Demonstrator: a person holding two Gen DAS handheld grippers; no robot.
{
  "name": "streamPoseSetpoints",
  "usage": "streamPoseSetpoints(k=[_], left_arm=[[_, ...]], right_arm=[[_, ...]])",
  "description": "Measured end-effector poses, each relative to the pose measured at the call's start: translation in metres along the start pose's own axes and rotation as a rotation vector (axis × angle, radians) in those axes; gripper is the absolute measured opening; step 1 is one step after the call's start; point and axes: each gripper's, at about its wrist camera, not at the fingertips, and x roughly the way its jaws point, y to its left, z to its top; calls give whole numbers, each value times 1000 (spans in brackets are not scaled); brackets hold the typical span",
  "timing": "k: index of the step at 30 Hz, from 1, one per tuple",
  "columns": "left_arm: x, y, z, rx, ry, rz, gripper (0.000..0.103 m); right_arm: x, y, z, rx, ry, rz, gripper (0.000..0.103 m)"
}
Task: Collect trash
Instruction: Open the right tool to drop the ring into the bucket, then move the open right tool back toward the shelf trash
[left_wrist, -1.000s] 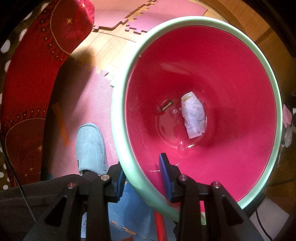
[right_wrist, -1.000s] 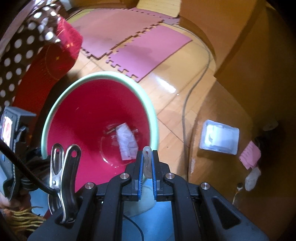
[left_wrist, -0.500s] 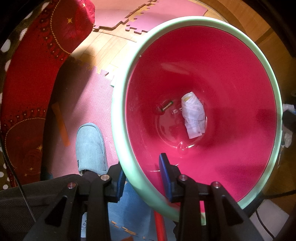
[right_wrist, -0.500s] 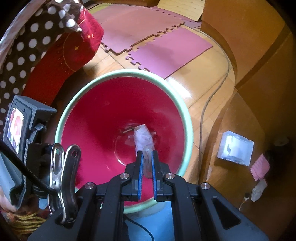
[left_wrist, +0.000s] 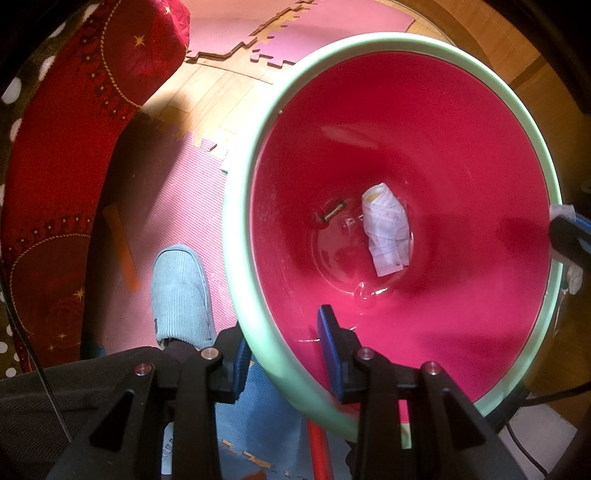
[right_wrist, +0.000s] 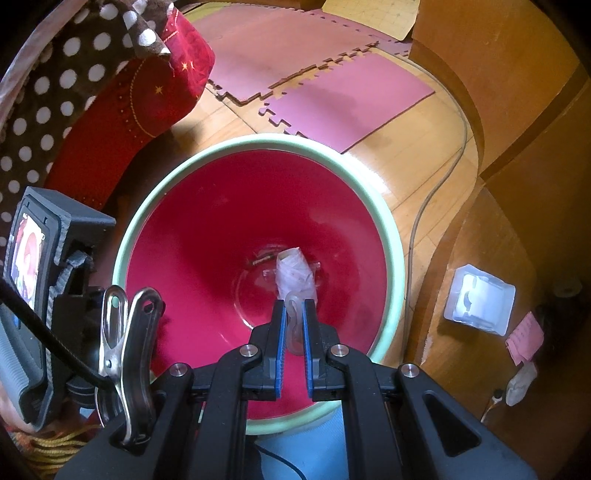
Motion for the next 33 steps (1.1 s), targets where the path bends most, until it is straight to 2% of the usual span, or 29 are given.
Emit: streamPoseSetpoints(k=[8,15,33], left_arm=[[0,0,1,-1,0,-1,34],[0,0,0,-1,0,-1,34],[0,0,1,-1,1,-1,34]], right_arm=[[5,5,0,-24,8,-5,10],[3,6,0,-27,0,2,25],[-2,4,-1,-22,-10,-6,26]])
